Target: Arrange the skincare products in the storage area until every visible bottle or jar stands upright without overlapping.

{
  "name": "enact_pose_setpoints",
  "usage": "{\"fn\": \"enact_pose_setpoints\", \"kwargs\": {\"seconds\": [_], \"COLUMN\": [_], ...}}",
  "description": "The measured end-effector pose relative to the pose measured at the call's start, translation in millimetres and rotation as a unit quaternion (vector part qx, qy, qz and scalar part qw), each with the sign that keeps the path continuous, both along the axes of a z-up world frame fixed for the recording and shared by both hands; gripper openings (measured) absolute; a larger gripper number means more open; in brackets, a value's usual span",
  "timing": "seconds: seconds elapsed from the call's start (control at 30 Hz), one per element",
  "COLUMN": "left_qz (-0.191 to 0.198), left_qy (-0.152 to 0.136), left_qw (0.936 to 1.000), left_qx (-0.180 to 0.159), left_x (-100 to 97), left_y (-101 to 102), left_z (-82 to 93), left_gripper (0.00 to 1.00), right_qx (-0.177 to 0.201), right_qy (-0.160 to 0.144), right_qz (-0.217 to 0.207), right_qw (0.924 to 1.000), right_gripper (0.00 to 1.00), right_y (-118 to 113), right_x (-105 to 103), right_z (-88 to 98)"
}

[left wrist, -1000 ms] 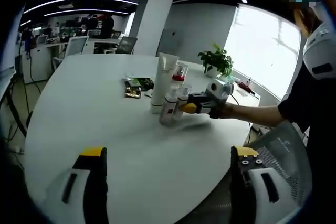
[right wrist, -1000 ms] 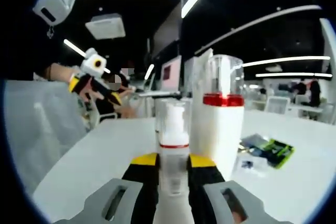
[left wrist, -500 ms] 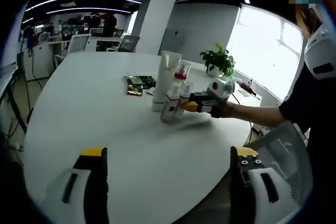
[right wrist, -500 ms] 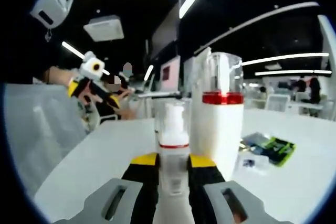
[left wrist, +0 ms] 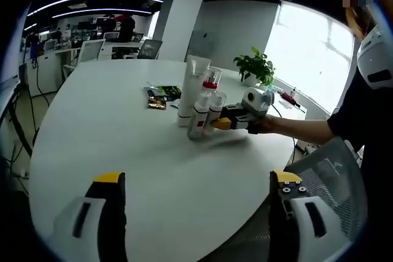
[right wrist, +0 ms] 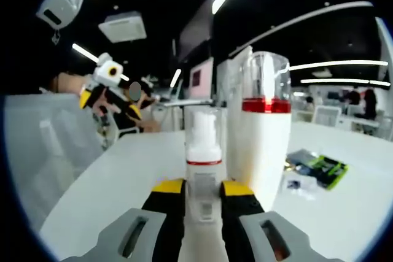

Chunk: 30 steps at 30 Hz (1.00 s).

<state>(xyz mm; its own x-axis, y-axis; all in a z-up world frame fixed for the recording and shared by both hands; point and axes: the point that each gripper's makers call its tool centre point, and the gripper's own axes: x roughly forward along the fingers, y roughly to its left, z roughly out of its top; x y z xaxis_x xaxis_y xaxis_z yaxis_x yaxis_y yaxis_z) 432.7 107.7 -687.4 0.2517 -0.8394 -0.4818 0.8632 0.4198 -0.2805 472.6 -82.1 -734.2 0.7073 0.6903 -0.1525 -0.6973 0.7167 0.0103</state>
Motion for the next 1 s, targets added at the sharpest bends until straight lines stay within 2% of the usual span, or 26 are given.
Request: {"fn": "enact_pose_setpoints", "kwargs": {"seconds": [0.57, 1.0], "left_qz": [-0.004, -0.020], "left_qy": [0.001, -0.002], "left_qw": [1.0000, 0.9998], "left_qx": [0.004, 0.007], "left_x": [0.7, 0.7], "left_y": [-1, -9], "left_z": [-1.7, 2.0], "left_gripper": [0.92, 0.92], "right_qx": [-0.004, 0.000], "right_qy": [0.010, 0.034], "right_qz": [-0.005, -0.038], "right_qw": [0.9999, 0.9987], "right_gripper": [0.17, 0.20], "right_y": [-3, -17], "right_x": [-5, -21], "right_z": [-0.3, 0.3]}}
